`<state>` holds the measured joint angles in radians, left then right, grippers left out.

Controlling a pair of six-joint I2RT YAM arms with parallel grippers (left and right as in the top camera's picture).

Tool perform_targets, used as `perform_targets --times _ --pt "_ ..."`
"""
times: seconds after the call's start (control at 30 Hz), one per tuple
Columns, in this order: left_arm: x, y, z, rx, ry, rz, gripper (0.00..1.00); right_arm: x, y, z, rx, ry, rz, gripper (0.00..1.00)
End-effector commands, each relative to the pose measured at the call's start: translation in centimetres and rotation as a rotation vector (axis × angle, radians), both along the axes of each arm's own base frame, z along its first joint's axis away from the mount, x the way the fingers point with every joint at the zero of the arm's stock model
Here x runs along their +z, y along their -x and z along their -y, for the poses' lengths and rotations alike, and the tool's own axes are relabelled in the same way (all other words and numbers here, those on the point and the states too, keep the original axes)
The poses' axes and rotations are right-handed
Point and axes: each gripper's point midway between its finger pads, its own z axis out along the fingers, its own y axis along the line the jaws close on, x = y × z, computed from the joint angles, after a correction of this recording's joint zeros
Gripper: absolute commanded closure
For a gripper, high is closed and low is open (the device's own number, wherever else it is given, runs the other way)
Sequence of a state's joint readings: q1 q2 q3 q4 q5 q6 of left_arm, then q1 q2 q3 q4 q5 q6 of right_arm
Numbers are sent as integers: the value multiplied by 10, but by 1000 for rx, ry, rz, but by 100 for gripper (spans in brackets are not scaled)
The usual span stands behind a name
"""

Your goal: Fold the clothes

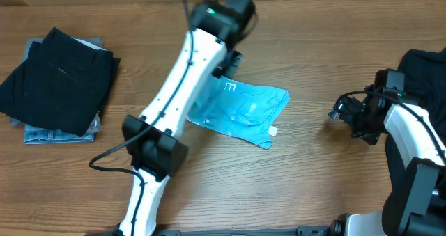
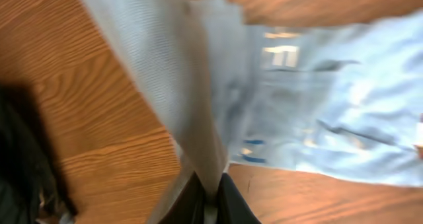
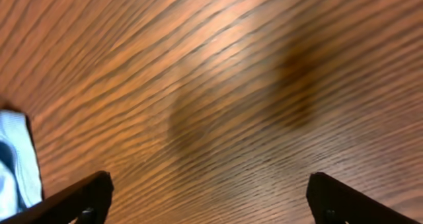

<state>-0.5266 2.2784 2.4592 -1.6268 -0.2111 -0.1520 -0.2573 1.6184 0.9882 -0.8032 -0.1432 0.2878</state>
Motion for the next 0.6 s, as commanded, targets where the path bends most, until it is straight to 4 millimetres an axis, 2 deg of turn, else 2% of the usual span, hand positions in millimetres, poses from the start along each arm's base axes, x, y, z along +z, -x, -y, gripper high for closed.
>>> perform_targets --times 0.0,0.17,0.3,0.47,0.57 --pt "14 16 36 -106 13 42 91 16 -11 7 -9 24 54 0" --pt "11 31 71 -231 20 45 89 16 -11 7 -9 24 54 0" --pt "3 46 88 -304 5 26 89 16 -11 8 -10 26 53 0" --pt "-18 63 101 -367 -29 -20 87 16 -11 8 -10 26 53 0" --pt "-38 73 107 -389 -47 -55 87 16 -11 8 -10 26 53 0"
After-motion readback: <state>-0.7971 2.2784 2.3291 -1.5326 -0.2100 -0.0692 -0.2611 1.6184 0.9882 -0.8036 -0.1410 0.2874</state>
